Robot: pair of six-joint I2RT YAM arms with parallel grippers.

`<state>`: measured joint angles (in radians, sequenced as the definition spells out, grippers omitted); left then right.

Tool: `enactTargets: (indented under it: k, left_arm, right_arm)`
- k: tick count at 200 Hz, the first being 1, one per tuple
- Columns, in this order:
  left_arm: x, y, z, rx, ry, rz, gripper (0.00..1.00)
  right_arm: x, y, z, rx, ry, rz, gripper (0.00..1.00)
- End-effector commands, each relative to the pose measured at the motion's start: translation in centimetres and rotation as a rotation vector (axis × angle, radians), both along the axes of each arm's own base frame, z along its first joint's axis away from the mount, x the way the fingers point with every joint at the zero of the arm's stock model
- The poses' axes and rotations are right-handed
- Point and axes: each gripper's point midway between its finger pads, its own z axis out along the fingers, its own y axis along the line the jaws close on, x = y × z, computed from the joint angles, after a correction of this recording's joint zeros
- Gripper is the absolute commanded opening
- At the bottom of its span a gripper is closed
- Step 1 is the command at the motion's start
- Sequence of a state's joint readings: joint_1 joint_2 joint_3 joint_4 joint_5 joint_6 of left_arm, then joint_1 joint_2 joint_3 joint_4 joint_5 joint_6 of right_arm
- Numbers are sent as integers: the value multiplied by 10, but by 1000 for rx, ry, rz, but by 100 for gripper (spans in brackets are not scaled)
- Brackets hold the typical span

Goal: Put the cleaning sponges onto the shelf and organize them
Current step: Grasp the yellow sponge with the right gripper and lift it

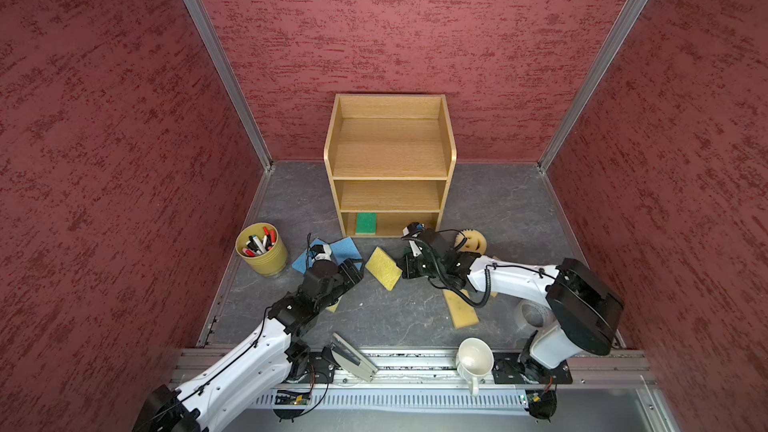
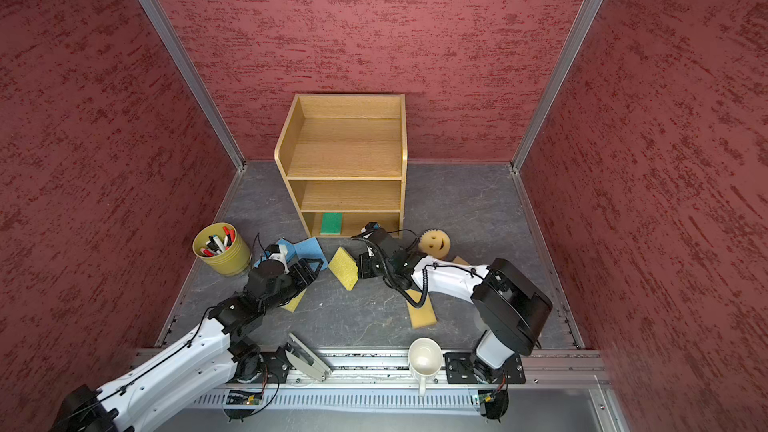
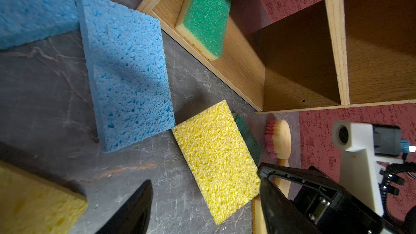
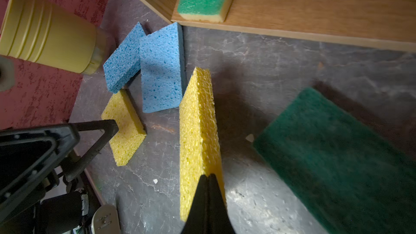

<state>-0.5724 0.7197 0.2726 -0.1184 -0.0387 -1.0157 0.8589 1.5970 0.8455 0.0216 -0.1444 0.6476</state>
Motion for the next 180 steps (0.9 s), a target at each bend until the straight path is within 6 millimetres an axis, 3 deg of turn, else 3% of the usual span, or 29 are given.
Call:
enactTargets:
  k: [1,28,55,72,94,117,156,172,180]
  left_arm:
    - [6,-7,14,-17,-50,-22,75]
    - [6,-6,13,-11,-45,-20,75]
    - [4,-2,11,5,-36,-10,76]
    - [3,0,10,5,-33,1,76]
    - [3,0,12,-4,-37,5,76]
    - [4,0,14,-1,-40,8,76]
    - [6,-4,11,-1,-28,-2,76]
    - [7,-5,10,-3,-23,-6,76]
    - [7,-6,10,-3,-21,-8,76]
  right_arm:
    - [6,-14,-4,-15,2,-61,0]
    - [-2,-26,-29,-66,50,-63,0]
    - [-12,-22,-43,-68,106,-21,0]
    - [-16,-16,-44,-40,124,6,11]
    - [-17,-16,-49,-54,127,9,36]
    - [-15,-13,-52,-49,127,13,44]
    - [-13,-5,-60,-58,135,19,44]
    - [-17,-1,-65,-83,135,34,37]
    - [-19,0,-68,-95,133,41,28]
